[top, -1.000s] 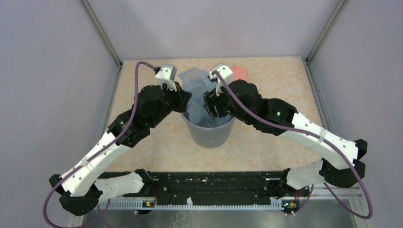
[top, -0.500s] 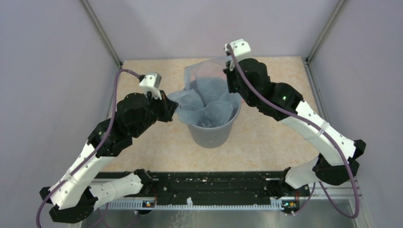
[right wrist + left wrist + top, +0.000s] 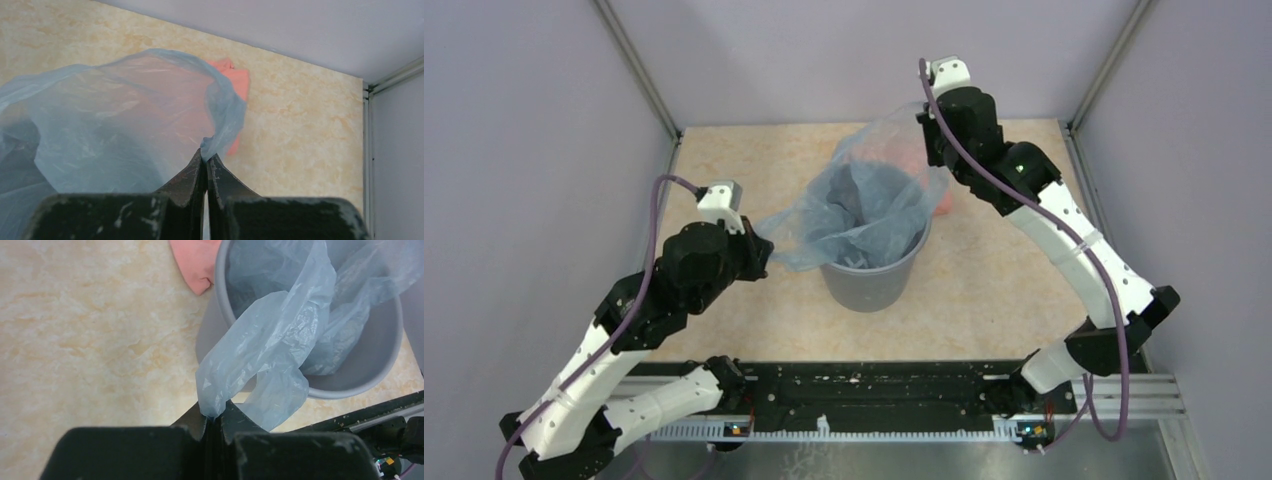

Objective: Put the trash bags into the trash bin

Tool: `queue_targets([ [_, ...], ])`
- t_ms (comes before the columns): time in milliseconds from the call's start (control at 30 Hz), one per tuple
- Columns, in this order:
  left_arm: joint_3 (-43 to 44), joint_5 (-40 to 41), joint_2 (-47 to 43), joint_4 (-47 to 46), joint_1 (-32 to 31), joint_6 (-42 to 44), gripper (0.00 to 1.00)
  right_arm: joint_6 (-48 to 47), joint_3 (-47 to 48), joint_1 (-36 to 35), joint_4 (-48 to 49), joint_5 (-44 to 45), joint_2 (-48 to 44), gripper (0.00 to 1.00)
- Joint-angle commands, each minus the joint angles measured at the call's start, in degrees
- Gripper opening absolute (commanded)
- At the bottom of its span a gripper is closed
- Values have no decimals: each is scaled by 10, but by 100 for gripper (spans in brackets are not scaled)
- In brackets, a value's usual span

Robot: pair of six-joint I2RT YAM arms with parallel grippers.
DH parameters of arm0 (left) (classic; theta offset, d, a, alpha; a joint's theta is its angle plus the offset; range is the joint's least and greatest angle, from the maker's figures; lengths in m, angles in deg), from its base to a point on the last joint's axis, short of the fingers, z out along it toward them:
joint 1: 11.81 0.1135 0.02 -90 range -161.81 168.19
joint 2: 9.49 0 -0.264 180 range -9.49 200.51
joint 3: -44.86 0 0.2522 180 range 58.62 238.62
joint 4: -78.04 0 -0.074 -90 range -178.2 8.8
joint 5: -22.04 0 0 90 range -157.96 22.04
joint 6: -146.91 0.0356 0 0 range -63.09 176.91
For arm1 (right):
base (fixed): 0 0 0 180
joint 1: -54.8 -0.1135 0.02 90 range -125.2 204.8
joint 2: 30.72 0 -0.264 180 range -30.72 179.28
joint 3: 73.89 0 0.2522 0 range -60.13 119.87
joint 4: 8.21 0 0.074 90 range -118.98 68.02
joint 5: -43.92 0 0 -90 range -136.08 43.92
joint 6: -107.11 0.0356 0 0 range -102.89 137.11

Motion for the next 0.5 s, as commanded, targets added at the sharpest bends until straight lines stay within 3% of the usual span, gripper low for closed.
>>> queue_targets([
  [0,-12,50,1,10,1,-11,0,-23,44,24,0,-53,17,0],
  [267,-65,103,17,-31,2,-16,0,-24,77,49,-21,-91,104,0],
  [467,-88,72,49,-38,29,-16,0,-8,62,85,-25,-119,134,0],
])
